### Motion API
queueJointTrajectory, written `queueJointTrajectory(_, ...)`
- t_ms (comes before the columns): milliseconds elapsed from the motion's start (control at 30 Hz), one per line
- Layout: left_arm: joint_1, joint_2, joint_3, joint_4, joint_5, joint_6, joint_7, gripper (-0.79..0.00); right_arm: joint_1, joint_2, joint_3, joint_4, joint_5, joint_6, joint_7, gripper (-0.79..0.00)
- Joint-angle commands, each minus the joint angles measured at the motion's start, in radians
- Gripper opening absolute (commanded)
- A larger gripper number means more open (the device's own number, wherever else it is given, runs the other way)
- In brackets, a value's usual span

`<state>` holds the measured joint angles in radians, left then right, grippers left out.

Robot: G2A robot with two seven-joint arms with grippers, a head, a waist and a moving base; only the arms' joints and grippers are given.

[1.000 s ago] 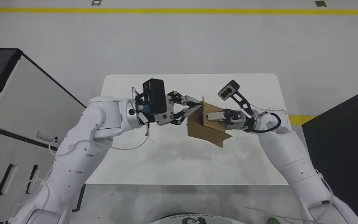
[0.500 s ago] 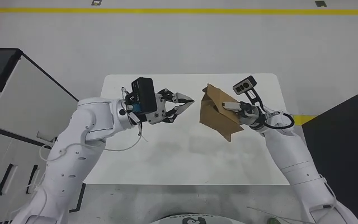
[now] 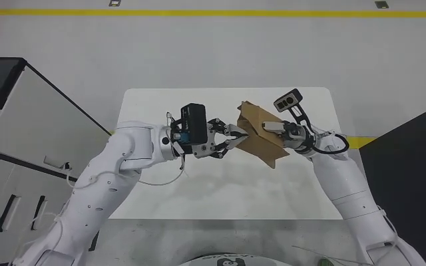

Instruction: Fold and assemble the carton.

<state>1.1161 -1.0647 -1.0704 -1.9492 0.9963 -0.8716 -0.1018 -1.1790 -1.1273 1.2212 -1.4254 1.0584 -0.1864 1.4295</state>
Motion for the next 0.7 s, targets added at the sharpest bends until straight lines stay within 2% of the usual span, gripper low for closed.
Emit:
queueJointTrajectory(0, -0.006, -0.002, 0.01, 0.003, 0.0, 0.002, 0.002, -0.785, -0.002, -0.001, 0.003, -0.004, 0.001, 0.0, 0.005, -0.785)
queueJointTrajectory(333, -0.021, -0.011, 0.044, 0.009, -0.001, 0.011, 0.0, -0.785, -0.015, -0.003, 0.014, -0.026, 0.005, 0.01, 0.02, -0.785)
queueJointTrajectory(667, -0.017, -0.011, 0.028, 0.001, 0.003, 0.017, -0.006, -0.785, -0.031, -0.002, 0.037, -0.042, -0.002, 0.016, 0.027, -0.785)
